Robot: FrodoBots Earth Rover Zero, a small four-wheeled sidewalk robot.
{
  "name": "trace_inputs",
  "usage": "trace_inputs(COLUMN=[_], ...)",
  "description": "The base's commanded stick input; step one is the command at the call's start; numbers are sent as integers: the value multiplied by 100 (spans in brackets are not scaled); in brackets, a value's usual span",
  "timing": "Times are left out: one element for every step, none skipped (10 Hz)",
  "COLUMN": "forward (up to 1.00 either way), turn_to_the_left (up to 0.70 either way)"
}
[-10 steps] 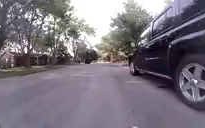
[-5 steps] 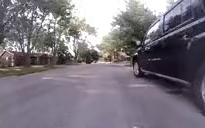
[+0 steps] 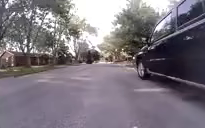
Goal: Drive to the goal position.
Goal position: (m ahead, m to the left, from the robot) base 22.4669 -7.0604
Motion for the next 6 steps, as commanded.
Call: trace_inputs(forward=[85, 85, 85, 85, 85, 85], turn_to_the_left=[0, 0, 0, 0, 0, 0])
